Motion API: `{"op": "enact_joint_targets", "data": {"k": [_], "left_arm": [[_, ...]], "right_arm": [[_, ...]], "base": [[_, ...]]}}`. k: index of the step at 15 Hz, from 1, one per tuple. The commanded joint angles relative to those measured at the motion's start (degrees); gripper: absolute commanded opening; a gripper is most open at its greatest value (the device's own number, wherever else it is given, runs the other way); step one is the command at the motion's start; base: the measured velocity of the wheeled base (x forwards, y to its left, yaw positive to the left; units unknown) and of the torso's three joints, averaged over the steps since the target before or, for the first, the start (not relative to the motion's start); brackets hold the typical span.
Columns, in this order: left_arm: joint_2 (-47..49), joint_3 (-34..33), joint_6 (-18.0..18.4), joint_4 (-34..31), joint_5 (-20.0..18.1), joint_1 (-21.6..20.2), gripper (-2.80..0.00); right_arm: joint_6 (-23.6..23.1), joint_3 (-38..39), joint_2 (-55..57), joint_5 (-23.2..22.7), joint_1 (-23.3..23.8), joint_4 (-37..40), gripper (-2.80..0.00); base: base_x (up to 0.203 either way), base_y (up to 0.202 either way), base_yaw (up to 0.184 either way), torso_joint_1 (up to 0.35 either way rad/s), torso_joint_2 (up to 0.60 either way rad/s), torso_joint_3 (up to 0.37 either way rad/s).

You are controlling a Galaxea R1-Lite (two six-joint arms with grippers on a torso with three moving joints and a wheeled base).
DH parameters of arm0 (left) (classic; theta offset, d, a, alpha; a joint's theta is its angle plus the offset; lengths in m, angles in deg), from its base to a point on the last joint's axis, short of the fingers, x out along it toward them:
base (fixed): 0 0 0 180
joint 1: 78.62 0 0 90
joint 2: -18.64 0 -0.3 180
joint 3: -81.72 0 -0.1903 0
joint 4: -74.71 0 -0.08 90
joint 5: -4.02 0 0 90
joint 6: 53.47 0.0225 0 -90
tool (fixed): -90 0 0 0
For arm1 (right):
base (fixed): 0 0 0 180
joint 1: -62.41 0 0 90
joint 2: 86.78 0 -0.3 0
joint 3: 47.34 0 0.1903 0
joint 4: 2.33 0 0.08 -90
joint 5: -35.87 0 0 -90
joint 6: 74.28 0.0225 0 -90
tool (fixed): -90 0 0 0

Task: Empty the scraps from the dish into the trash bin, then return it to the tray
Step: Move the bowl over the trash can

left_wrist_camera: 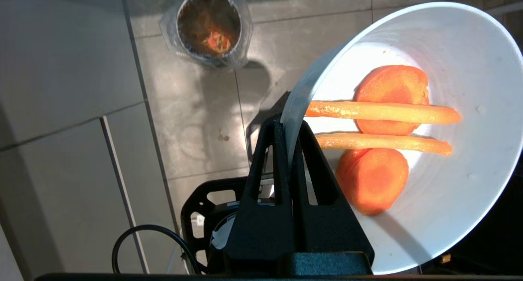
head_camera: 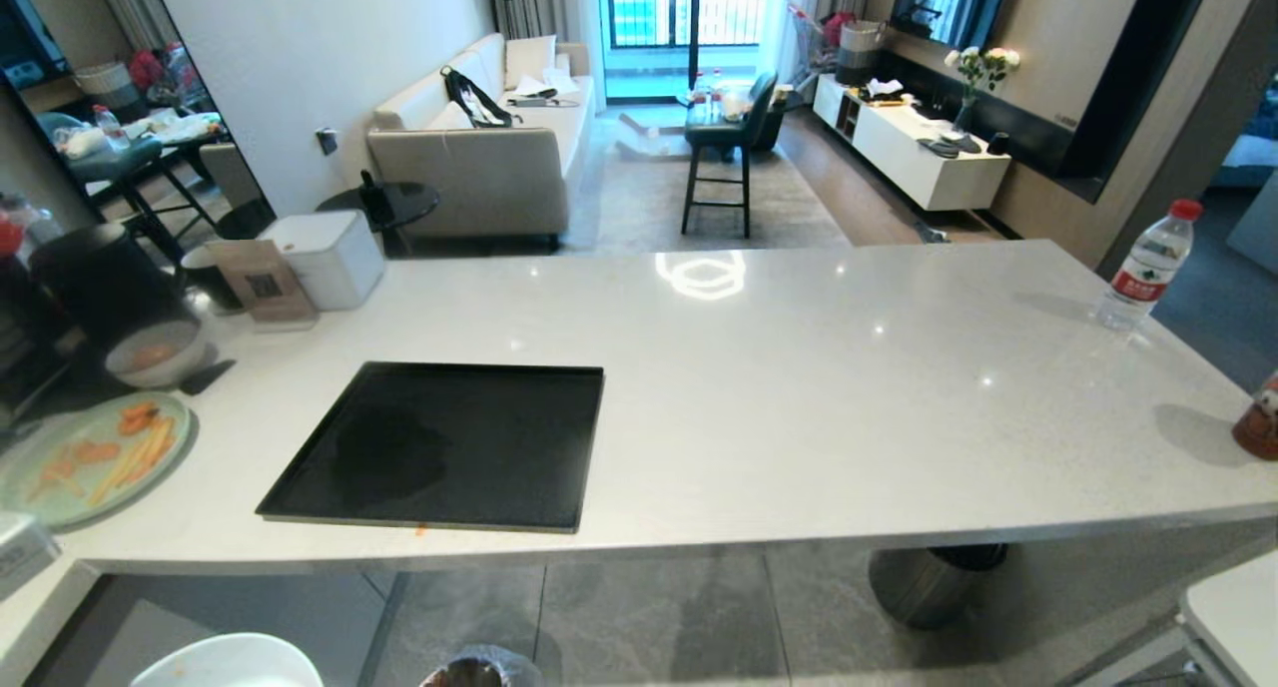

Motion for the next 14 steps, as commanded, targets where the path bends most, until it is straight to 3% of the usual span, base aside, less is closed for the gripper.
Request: {"op": "enact_joint_targets", "data": {"k": [1,8,14], "left_arm": [[0.12,-0.15,-0.11,-0.26,-0.03,0.04,-2.8],[0.12,-0.42,-0.11,-0.17,-0.03,0.04,-2.8],[0.03,-0.46,-0.2,-0.03,0.06,0.47,-2.8]], "right_arm": [[-0.02,-0.03,-0.02,-0.05,-0.01,-0.04,-2.8],[-0.02,0.0,-0.02,-0.05,-0.01,-0.04,-2.8],[-0.02,-0.09,-0.02,-0.05,-0.01,-0.01,-2.8]], "base": [[-0.191,0.0,0.001,0.0,0.01,-0.002],[-0.192,0.0,-0.001,0.003,0.0,0.005],[-0.015,0.0,0.0,0.0,0.0,0.001]]}}
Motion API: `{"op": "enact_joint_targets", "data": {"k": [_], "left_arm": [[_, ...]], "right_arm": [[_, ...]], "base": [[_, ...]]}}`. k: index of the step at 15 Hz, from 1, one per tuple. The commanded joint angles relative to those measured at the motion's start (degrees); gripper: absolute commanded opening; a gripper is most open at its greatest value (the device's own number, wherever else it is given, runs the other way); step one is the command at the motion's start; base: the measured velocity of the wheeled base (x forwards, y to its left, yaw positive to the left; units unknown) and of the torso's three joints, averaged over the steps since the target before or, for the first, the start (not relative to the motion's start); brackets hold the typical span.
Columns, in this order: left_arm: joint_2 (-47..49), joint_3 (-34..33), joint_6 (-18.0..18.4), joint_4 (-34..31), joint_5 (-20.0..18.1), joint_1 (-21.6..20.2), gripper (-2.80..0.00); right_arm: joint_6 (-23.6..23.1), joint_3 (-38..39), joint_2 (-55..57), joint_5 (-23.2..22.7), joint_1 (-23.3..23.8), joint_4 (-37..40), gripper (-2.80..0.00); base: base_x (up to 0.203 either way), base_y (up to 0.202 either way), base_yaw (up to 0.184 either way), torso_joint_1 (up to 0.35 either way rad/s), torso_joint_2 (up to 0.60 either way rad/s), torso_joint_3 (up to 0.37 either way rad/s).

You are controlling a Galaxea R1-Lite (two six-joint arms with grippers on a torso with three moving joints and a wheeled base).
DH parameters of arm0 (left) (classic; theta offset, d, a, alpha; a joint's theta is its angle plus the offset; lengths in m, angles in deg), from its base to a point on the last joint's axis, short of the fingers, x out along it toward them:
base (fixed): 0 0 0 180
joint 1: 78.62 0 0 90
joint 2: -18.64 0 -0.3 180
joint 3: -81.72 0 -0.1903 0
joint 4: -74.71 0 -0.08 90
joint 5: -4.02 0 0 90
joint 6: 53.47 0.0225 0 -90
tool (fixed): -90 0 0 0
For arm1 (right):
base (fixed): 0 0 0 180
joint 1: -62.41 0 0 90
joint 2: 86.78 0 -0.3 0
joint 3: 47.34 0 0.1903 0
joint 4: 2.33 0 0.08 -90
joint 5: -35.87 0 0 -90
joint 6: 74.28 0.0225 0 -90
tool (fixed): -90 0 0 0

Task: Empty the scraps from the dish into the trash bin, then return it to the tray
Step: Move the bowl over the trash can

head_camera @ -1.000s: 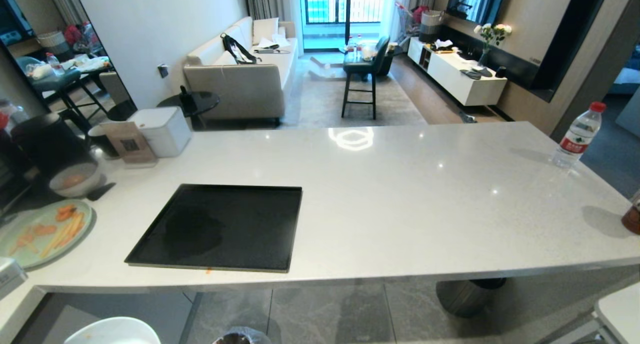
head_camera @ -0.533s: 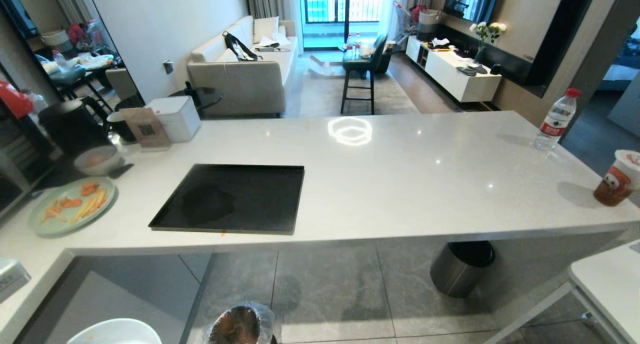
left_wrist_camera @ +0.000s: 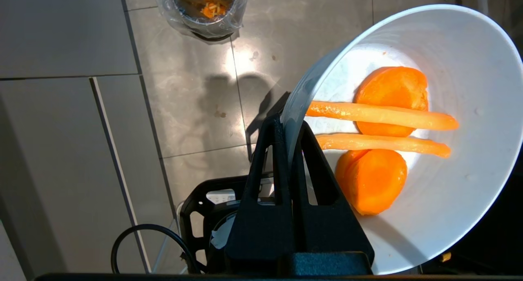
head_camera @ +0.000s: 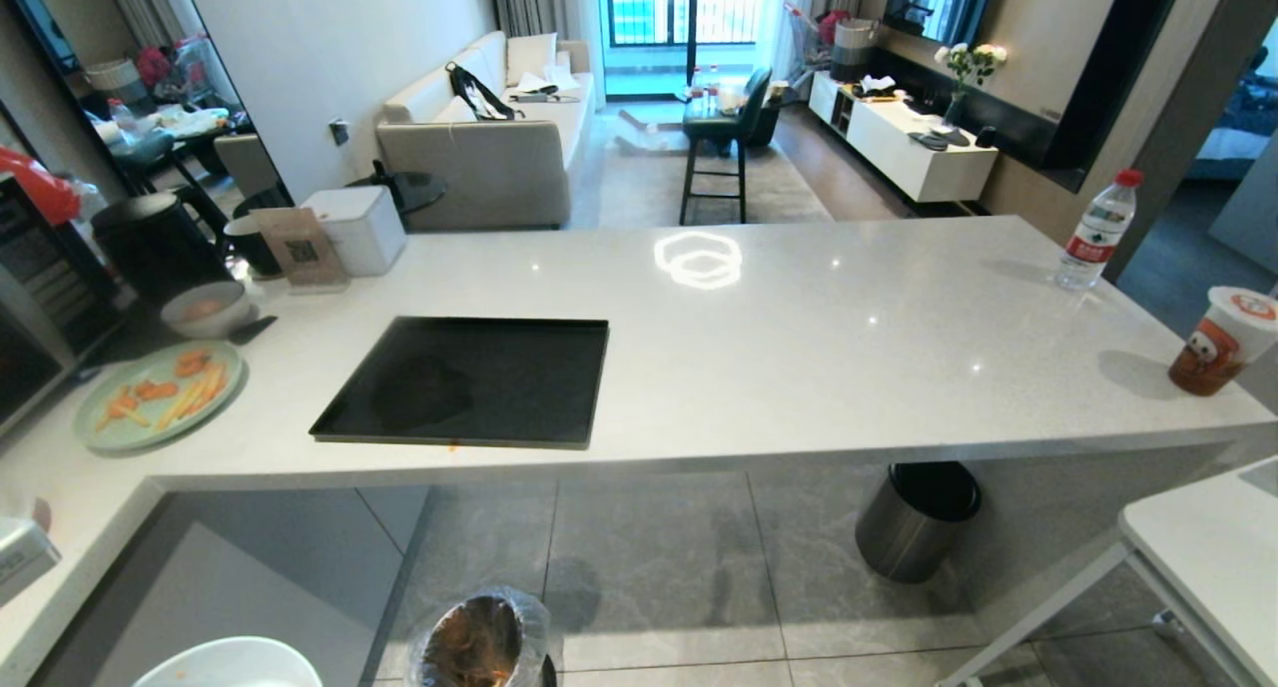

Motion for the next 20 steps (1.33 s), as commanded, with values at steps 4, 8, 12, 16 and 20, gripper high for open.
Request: {"op": "enact_joint_targets", "data": {"k": [4,8,12,16,20], "left_arm": [[0.19,0.0,0.13,-0.15,-0.02,0.18,-2.8],[0.1,-0.09,0.04,-0.24,-0.1,0.18,-2.8],[0.1,0.15,0.09,-0.15,-0.02,0.18,-2.8],[-1.56,0.16,-0.57,-0.15,1.04,0.11,-2.8],[-1.51,0.18,-0.49,-0.06,1.3,0.0,-2.8]], "right_arm": [[-0.02,0.0,-0.02,-0.05,-0.01,-0.04,-2.8],[-0.02,0.0,-0.02,-0.05,-0.01,-0.04,-2.8],[-0.02,0.0,-0.02,-0.05,-0.01,-0.04,-2.8],[-0.02,0.0,-0.02,-0.05,-0.01,-0.04,-2.8],[-0.02,0.0,-0.02,-0.05,-0.01,-0.04,-2.8]], "base": [[0.0,0.0,0.0,0.0,0.0,0.0],[0.0,0.0,0.0,0.0,0.0,0.0],[0.0,0.0,0.0,0.0,0.0,0.0],[0.0,0.0,0.0,0.0,0.0,0.0],[0.0,0.0,0.0,0.0,0.0,0.0]]}}
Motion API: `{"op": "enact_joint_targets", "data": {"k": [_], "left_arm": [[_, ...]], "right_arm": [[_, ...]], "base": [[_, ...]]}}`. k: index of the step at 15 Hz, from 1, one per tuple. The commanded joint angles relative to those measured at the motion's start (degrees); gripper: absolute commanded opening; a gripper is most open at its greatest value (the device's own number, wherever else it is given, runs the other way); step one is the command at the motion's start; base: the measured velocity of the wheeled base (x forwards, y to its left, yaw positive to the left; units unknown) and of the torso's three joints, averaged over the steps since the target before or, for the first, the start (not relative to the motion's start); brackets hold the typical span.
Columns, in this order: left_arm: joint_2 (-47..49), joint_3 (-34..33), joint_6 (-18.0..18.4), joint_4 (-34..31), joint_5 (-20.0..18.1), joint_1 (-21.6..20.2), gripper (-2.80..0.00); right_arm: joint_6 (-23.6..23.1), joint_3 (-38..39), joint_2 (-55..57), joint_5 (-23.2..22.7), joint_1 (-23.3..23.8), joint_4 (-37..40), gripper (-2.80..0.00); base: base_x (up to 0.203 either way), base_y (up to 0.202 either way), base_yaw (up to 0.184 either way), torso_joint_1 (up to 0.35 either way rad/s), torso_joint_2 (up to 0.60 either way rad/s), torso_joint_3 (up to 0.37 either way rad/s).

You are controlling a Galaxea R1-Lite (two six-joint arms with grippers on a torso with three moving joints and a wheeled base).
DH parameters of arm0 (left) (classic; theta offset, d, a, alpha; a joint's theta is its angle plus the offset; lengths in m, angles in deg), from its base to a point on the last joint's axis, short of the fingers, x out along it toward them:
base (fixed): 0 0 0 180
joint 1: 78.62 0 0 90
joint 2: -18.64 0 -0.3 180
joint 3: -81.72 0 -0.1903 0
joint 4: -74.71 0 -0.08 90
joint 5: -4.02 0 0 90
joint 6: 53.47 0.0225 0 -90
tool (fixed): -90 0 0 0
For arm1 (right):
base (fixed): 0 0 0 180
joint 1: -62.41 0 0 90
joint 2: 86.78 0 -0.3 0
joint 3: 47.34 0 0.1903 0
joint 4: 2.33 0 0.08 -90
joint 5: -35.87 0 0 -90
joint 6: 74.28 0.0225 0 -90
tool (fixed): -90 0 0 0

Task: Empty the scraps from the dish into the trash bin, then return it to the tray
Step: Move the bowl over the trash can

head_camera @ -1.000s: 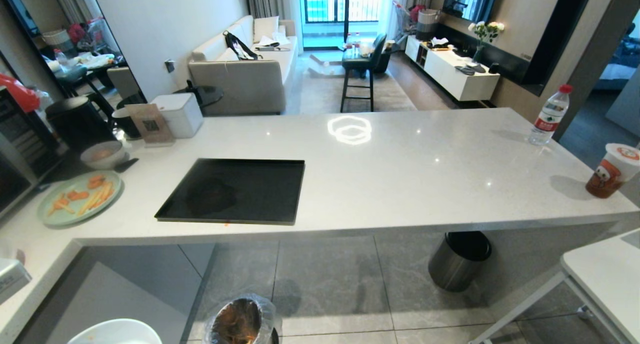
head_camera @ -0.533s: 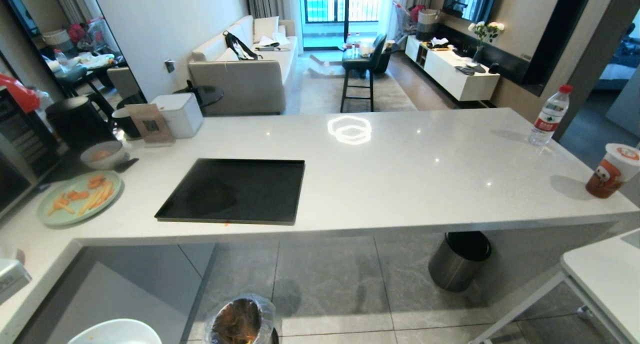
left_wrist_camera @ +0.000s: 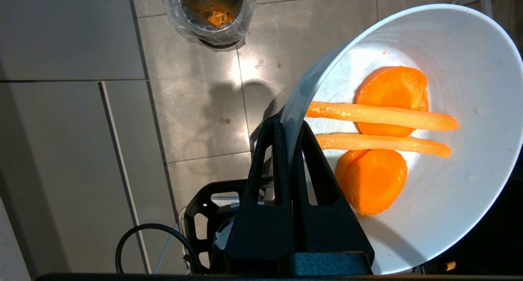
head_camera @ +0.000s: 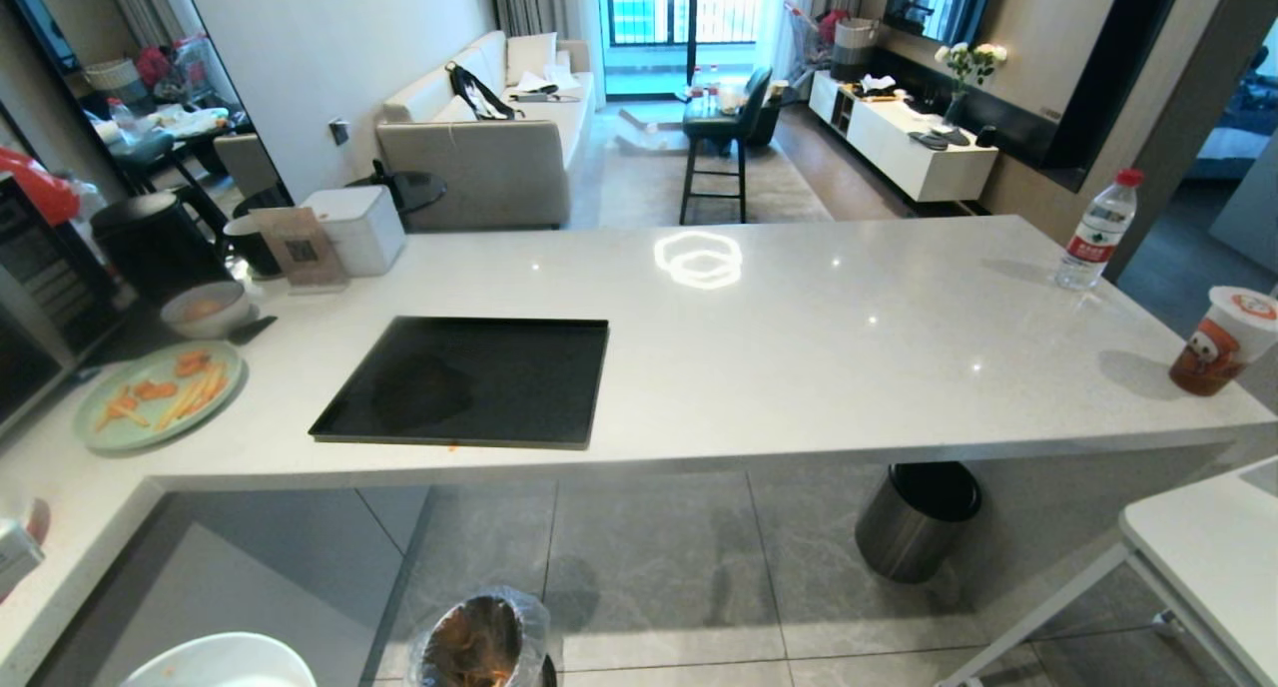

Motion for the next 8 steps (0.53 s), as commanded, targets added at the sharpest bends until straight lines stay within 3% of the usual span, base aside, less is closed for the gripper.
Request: {"op": "enact_joint_targets", "data": {"k": [1,8], "left_arm": [[-0.02,0.24,0.1,-0.24,0.19,-0.02,-2.8],[0.54,0.06,-0.3,-0.51,1.34,0.07,-2.8]], "right_arm": [[-0.02,0.0,-0.02,-0.04,-0.01,-0.01,-2.8],[-0.02,0.0,-0.02,-0.04,-0.01,-0.01,-2.8]], "base": [[0.0,0.0,0.0,0.0,0.0,0.0],[0.0,0.0,0.0,0.0,0.0,0.0]]}}
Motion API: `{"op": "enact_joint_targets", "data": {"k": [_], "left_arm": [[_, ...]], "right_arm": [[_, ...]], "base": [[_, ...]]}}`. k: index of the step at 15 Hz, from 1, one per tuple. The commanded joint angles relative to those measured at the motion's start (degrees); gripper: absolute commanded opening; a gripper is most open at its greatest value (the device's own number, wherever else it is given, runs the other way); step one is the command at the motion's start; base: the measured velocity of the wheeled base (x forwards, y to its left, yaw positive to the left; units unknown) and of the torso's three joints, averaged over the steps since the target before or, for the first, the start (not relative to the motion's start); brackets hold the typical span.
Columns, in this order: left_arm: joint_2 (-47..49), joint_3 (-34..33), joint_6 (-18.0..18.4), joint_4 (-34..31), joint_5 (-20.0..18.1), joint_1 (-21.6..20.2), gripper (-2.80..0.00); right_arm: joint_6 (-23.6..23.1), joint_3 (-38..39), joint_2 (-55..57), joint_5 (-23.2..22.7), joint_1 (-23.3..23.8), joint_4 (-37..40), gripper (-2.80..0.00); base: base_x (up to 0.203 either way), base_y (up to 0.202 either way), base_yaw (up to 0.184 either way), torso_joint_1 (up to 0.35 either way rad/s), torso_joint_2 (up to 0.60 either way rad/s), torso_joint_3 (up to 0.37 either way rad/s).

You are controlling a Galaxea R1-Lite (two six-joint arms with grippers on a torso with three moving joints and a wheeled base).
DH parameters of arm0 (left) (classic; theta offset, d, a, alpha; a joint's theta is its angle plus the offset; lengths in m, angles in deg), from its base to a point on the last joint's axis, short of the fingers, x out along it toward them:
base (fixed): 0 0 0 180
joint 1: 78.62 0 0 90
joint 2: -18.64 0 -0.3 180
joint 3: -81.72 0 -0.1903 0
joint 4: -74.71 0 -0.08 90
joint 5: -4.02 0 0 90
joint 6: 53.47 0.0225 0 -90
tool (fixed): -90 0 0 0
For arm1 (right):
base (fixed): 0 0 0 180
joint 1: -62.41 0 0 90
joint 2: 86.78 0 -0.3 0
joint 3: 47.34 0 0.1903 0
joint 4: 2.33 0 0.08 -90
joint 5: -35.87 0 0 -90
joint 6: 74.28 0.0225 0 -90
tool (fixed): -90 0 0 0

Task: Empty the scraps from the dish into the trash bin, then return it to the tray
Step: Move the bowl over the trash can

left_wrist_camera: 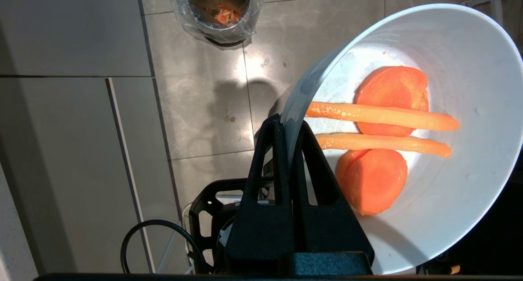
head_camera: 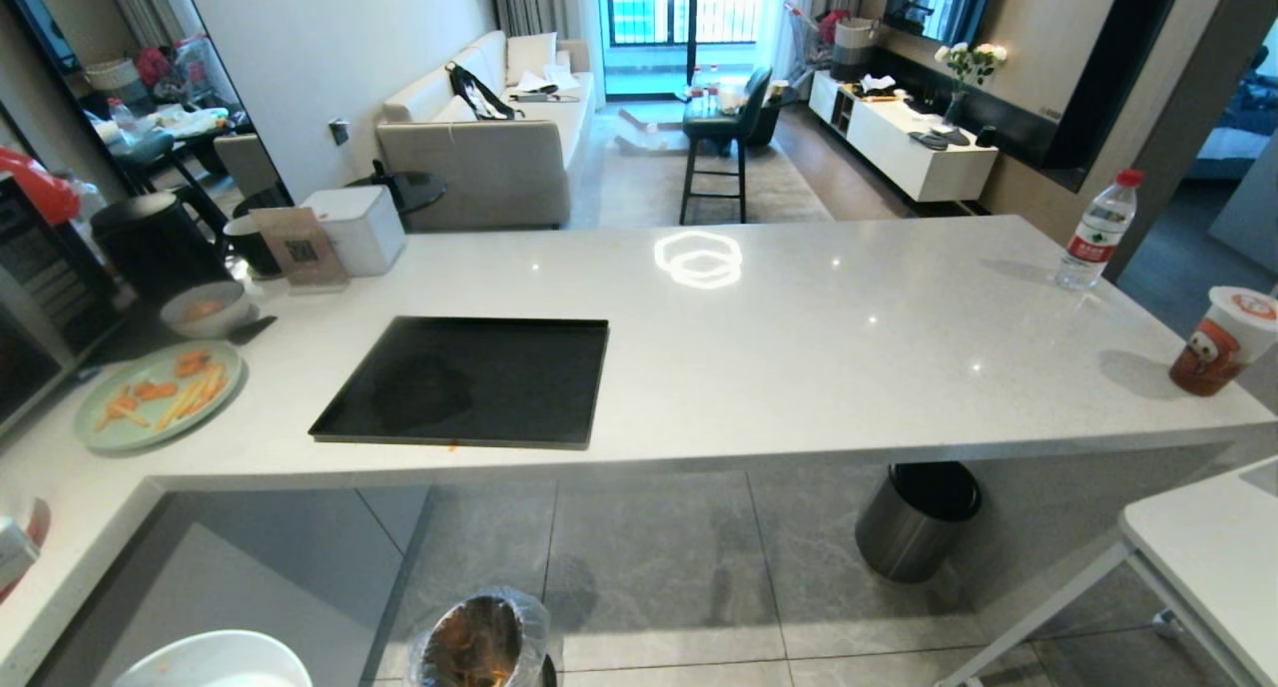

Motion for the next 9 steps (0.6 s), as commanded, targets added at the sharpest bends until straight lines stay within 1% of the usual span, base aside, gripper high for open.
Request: {"op": "enact_joint_targets", "data": {"k": [1,3,7,9], "left_arm": [[0.64,-0.36,-0.6,-0.25,0.02,0.07,-2.8],[0.64,-0.27,-2.24,-0.25,0.05,0.33,-2.8],[0.12,-0.24,-2.34,-0.61,1.09,1.74,-2.8],[0.03,-0.92,-2.43,-0.65,1.1,1.65,-2.8]], "right_arm": [[-0.04,0.0,-0.02,-0.02,-0.01,-0.01,-2.8],[-0.04,0.0,-0.02,-0.02,-0.01,-0.01,-2.8],[-0.04,-0.04,-0.02,-0.02,-0.01,-0.01,-2.8],[-0.04,0.0,-0.02,-0.02,-0.01,-0.01,-2.8]], "base": [[0.0,0.0,0.0,0.0,0.0,0.0],[0.0,0.0,0.0,0.0,0.0,0.0],[0.0,0.0,0.0,0.0,0.0,0.0],[0.0,0.0,0.0,0.0,0.0,0.0]]}}
